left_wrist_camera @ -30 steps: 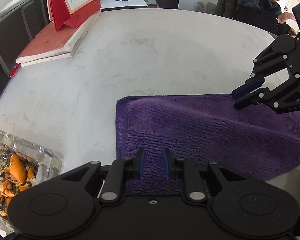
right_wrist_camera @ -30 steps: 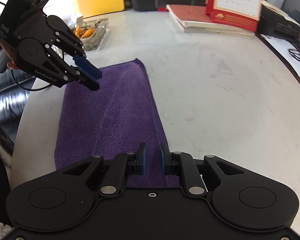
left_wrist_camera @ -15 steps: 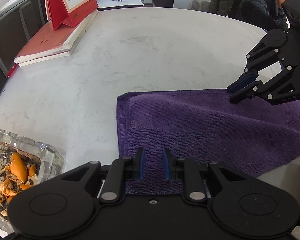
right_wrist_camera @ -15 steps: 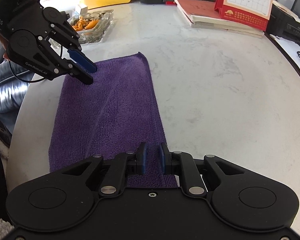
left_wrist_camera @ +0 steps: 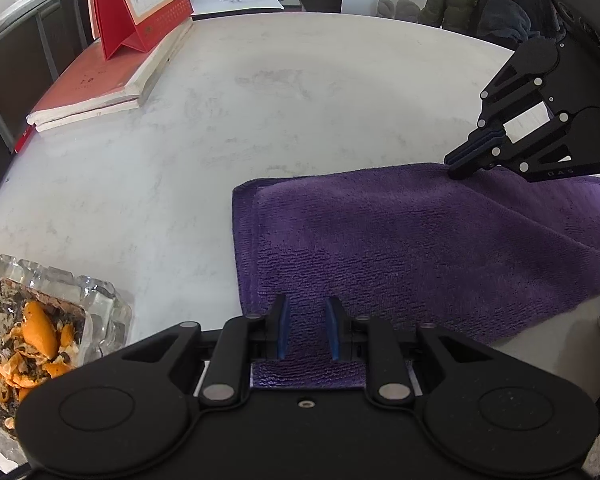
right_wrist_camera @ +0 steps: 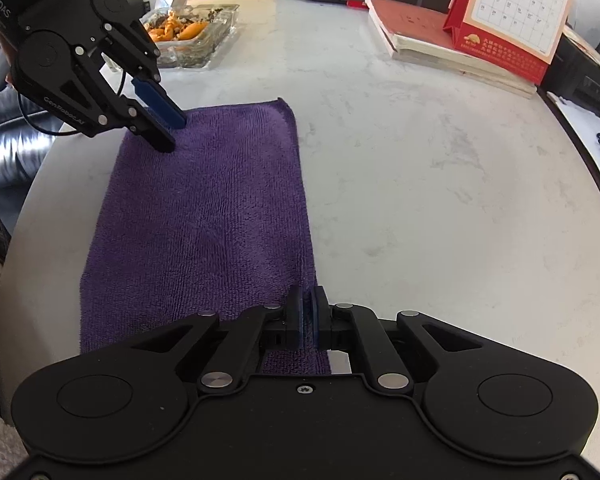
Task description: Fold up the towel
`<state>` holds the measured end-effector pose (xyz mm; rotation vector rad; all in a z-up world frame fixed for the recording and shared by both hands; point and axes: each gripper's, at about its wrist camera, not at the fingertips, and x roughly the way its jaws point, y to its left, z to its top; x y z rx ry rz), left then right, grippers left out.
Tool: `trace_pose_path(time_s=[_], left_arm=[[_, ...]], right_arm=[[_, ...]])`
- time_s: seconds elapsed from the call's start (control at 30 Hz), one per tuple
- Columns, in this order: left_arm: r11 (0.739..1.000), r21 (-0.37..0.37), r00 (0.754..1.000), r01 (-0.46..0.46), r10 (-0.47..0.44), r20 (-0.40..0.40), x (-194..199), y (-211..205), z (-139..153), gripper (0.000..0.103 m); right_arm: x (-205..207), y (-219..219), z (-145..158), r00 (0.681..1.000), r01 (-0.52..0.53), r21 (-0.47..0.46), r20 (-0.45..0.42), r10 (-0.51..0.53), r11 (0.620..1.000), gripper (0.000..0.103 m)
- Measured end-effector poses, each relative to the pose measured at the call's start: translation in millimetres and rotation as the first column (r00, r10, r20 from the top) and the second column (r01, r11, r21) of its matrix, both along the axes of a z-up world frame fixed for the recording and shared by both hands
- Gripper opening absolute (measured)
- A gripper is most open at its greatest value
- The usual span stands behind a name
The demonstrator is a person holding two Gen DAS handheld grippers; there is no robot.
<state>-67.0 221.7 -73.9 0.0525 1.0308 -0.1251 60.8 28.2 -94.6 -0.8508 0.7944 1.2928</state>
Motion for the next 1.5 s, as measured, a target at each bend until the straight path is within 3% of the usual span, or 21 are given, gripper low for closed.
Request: trace_pose_path(time_s=[0.23,0.33,0.5,0.63,0.73,0.83,1.03,1.13,1.27,1.37,1.5], left_arm=[[1.0,0.015,1.0,-0.001,0.002,-0.02,-1.4,-1.2,2.0,0.019],[0.998,0.061,1.0,0.006,-0.005,-0.018,-0.3,-4.8,8.1,0.019],[0.999,0.016,0.997,0.034,-0.035,0.067,17.4,-16.5,25.3,0.019],[0.995,0.006,0.99,0.098,-0.098,0.106,44.6,-37.3,20.8,0.019],[0.993,0.019,0.989,0.118,-0.119,0.091,60.4,-44.2,9.7,0.019],[0.991,0.08,0.992,0.11,-0.115,0.056,63.3,-42.9,0.2,0.021],[0.996,0.064,0.997,0.069,-0.071,0.034,62.1,-26.6,0.1,0.031],[0.996,0.061,0.997,0.065,-0.067,0.03,62.5,-25.0,0.8,0.031],[0.992,0.086,0.996,0.089,-0.091,0.025,63.6,-28.6,1.1,0.031],[0.988,0.108,0.993,0.11,-0.112,0.02,64.9,-31.8,1.0,0.031],[0.988,0.107,0.993,0.111,-0.114,0.015,65.3,-31.5,0.5,0.031]], right_arm=[[-4.4,2.6,-3.0,0.999,-0.009,0.017,0.04,0.008,1.0,0.005],[-4.6,-1.1,2.9,0.998,0.035,0.039,0.056,-0.037,0.999,0.014],[-7.1,-27.1,25.6,0.984,0.169,0.117,0.041,-0.175,0.979,0.014],[-22.5,-65.4,29.1,0.957,0.289,0.101,-0.001,-0.29,0.952,0.014],[-36.7,-97.1,23.7,0.928,0.373,0.056,-0.022,-0.372,0.926,0.014],[-46.3,-127.7,19.4,0.886,0.464,0.028,-0.029,-0.463,0.886,0.014],[-45.9,-168.5,21.6,0.822,0.569,0.032,-0.015,-0.569,0.821,0.014],[-33.9,-162.5,24.9,0.849,0.527,0.072,-0.025,-0.527,0.847,0.014],[-16.7,-133.0,19.8,0.919,0.394,0.095,-0.021,-0.394,0.914,0.014],[-7.8,-115.8,12.0,0.951,0.31,0.08,-0.044,-0.307,0.947,0.014],[-8.0,-109.8,4.2,0.97,0.24,0.039,-0.049,-0.238,0.97,0.014]])
